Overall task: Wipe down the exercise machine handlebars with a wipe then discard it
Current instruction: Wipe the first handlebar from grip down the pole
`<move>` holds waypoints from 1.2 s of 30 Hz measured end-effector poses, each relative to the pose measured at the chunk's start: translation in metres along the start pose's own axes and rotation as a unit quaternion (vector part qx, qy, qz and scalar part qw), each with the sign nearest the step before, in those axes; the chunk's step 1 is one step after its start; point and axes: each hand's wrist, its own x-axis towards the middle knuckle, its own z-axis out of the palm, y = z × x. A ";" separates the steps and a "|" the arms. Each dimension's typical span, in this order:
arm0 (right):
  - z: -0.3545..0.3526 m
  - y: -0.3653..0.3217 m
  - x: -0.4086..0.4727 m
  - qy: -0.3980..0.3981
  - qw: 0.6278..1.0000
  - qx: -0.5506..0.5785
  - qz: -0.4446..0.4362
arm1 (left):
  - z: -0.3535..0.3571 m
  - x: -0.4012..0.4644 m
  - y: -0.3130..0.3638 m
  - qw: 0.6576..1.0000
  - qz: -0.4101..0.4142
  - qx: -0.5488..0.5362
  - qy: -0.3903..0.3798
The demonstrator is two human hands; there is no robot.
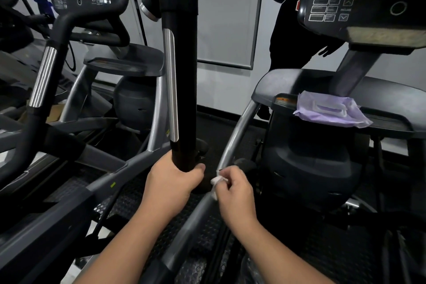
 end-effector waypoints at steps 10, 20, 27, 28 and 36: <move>-0.007 0.016 0.019 0.023 0.995 -0.011 0.093 | 0.004 -0.024 0.001 0.995 0.020 0.054 0.084; 0.000 0.012 0.029 0.102 0.960 0.128 0.228 | 0.037 -0.034 -0.011 0.742 0.514 0.426 -0.062; 0.005 0.020 0.028 0.068 0.878 0.337 0.333 | 0.070 -0.008 0.008 0.600 0.333 0.714 -0.139; 0.005 0.018 0.029 0.068 0.858 0.372 0.349 | 0.071 -0.006 0.005 0.600 0.332 0.714 -0.141; 0.012 0.025 0.026 0.037 0.757 0.503 0.416 | 0.067 -0.004 -0.002 0.579 0.377 0.702 -0.170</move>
